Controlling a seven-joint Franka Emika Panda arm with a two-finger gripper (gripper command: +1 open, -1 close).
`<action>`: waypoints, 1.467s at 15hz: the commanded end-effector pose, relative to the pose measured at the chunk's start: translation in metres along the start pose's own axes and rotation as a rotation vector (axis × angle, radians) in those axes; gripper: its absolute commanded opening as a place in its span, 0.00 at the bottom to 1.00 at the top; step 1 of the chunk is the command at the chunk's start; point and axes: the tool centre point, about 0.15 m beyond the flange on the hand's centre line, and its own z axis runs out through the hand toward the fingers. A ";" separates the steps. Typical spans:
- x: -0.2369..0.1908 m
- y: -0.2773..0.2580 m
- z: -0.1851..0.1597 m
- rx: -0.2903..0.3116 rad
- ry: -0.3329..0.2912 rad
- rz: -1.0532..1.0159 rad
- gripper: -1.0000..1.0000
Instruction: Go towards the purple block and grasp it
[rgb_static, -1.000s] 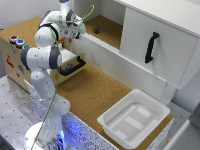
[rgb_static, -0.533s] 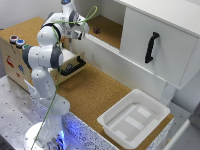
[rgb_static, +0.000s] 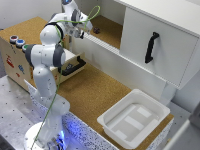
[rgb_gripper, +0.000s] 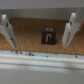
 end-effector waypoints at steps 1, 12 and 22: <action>0.064 -0.007 0.042 -0.107 -0.037 0.063 1.00; 0.081 0.008 0.073 -0.091 -0.033 0.020 0.00; 0.076 0.015 0.073 -0.109 -0.017 0.046 0.00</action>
